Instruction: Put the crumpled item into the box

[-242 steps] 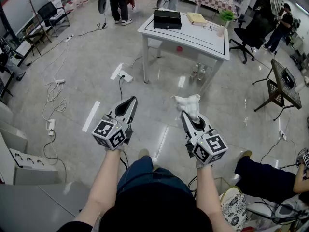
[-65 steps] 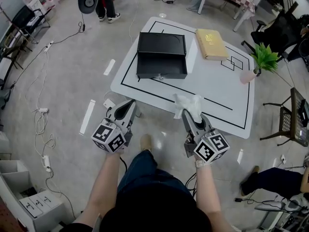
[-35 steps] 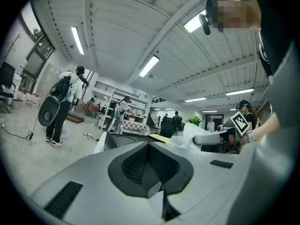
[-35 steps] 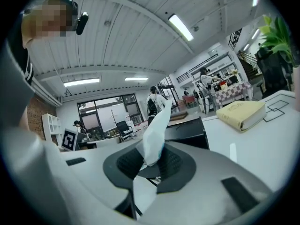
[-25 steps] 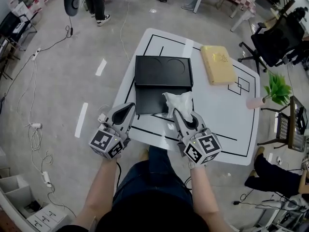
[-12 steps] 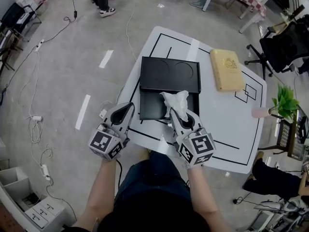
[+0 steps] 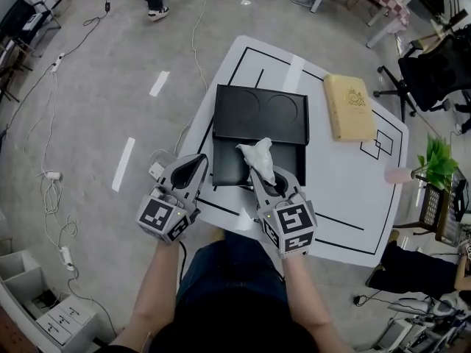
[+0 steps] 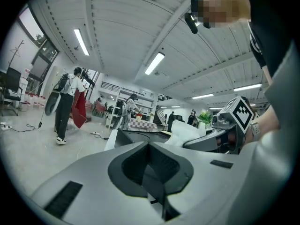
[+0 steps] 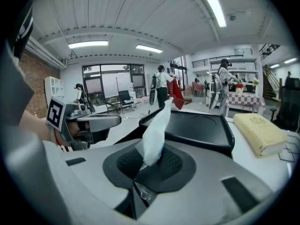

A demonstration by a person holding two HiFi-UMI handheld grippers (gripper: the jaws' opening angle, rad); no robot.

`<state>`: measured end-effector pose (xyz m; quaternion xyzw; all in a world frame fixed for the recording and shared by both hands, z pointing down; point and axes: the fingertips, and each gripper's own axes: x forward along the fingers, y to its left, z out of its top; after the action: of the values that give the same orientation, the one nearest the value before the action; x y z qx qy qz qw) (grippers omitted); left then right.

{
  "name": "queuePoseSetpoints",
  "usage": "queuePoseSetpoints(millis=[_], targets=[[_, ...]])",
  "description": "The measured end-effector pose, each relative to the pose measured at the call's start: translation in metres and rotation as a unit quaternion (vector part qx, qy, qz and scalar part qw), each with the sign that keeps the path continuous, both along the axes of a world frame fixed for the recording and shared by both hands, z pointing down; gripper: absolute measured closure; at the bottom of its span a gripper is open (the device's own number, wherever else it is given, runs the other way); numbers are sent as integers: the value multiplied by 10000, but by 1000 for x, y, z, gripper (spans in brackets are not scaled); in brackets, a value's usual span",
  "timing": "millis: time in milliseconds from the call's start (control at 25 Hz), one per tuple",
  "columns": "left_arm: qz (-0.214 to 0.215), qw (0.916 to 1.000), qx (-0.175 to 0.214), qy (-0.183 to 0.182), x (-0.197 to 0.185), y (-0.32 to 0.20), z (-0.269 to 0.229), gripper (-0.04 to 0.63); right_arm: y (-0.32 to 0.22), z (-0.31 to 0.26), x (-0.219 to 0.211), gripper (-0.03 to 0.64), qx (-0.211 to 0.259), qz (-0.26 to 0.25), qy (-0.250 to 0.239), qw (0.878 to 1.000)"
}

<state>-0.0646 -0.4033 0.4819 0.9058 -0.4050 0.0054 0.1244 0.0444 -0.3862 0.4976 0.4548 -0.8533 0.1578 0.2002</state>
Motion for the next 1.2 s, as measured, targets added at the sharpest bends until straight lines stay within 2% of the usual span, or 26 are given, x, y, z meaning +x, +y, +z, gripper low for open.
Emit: queuePoseSetpoints(millis=[160,280,600,880,1200], targets=[[-2,10000,-49,3,-1,-2,2,594,-2,10,-7,557,-114,-182,560,9982],[-26,10000,-85,1,-3,-3,5,594,-2,16,-12,557,-183,-279,760,9965],[-101,9998,-168,44,-14,-3,10,594,-3,26,-18,548,-444,-434,1031,9927],[-203,9994,-259,63,-21,-4,13,594,-5,26,-12,426,-389,-351,1183,9916],[-208,9994,-280,49,-21,-1,18,594,-8,14,3,426,-190,-136,1147,9931]])
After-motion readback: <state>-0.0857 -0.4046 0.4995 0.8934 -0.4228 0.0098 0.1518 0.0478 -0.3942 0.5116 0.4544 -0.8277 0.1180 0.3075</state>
